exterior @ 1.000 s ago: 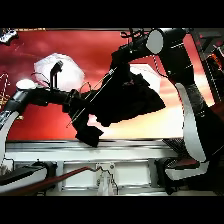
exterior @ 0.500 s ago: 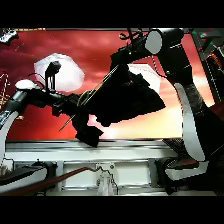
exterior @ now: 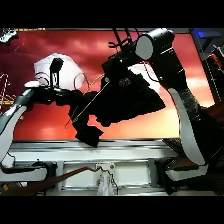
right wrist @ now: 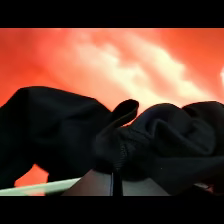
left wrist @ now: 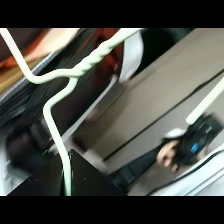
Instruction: Fold the clothes and pants, and hang the long-sleeved shirts on hangers.
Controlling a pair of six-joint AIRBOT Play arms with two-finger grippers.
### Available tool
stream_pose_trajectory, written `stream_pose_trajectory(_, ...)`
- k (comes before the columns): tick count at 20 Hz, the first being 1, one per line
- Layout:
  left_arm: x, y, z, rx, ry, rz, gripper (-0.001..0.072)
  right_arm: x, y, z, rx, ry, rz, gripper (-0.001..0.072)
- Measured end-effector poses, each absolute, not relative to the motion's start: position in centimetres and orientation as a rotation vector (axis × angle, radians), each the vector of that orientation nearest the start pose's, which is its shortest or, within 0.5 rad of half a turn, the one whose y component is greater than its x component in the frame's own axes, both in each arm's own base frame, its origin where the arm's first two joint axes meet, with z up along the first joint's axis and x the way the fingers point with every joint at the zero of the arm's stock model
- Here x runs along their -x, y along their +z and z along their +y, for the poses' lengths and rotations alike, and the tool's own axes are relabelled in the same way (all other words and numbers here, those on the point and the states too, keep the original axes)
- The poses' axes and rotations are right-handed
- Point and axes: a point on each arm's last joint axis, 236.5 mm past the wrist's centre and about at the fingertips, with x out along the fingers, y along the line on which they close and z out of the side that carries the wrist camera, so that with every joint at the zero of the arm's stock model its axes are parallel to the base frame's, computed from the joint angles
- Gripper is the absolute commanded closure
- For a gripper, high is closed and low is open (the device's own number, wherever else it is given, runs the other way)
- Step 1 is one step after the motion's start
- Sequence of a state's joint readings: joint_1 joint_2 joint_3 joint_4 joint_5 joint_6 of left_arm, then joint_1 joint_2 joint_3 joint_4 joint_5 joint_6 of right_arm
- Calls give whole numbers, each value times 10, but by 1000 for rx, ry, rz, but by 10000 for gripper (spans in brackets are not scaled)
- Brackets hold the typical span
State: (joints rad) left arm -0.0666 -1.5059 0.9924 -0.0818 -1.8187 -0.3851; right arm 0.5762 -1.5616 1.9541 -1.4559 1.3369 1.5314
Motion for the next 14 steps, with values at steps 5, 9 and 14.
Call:
stream_pose_trajectory(5,-308,140,-246,946,-1740,687,700,-385,186,317,212,721,927,690)
stream_pose_trajectory(9,-325,145,-244,990,-1734,631,700,-357,194,333,212,796,939,690)
stream_pose_trajectory(14,-344,175,-241,980,-1758,509,700,-329,195,351,252,858,953,690)
